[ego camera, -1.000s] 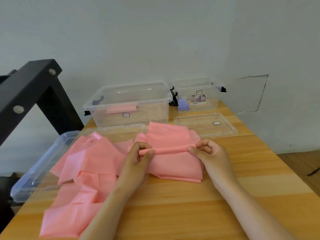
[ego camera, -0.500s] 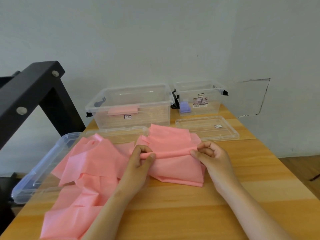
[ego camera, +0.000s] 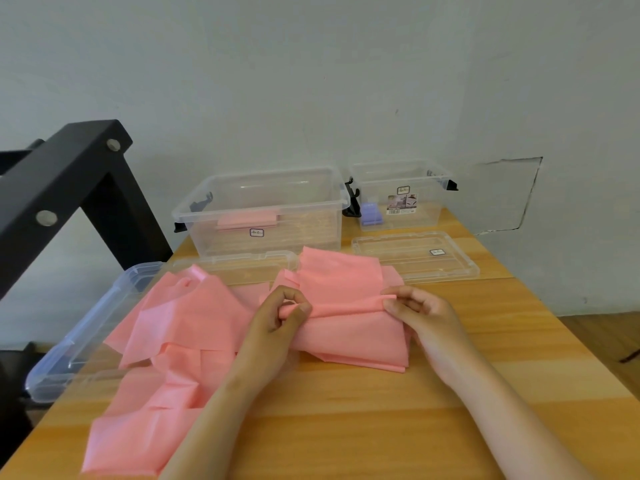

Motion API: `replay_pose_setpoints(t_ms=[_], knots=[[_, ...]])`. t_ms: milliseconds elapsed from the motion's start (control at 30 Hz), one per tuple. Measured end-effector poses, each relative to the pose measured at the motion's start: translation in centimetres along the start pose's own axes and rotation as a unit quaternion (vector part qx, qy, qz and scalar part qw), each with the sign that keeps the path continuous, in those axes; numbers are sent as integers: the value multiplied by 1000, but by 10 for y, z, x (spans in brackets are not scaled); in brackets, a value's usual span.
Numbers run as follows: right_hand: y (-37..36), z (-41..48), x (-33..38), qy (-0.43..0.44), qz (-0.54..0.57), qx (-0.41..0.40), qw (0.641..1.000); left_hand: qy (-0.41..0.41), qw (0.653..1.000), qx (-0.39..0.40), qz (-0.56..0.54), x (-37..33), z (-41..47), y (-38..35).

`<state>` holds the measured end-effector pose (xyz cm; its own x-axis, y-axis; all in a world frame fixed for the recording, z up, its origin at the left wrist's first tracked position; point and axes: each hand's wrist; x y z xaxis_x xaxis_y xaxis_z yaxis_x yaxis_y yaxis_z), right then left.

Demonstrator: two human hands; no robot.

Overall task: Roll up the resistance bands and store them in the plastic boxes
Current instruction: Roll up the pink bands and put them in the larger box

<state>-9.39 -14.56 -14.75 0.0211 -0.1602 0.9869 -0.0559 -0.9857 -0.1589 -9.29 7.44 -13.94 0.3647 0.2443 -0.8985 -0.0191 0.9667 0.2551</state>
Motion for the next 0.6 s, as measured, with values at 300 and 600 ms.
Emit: replay_pose_setpoints(t_ms=[300, 600], knots=[[6, -3, 5, 5, -12, 75, 997, 43, 991, -5, -125, -3, -2, 10], [7, -2, 4, 19, -64, 30, 997, 57, 994, 20, -96, 7, 1, 11]])
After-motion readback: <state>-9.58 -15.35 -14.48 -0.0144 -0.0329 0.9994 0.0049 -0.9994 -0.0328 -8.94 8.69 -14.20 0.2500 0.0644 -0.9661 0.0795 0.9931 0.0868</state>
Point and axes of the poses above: each hand's wrist, its own z-axis towards the middle knuckle, its own y-axis out of the back of the hand, x = y × z, and after that the axes turned 5 degrees about -y, right-handed
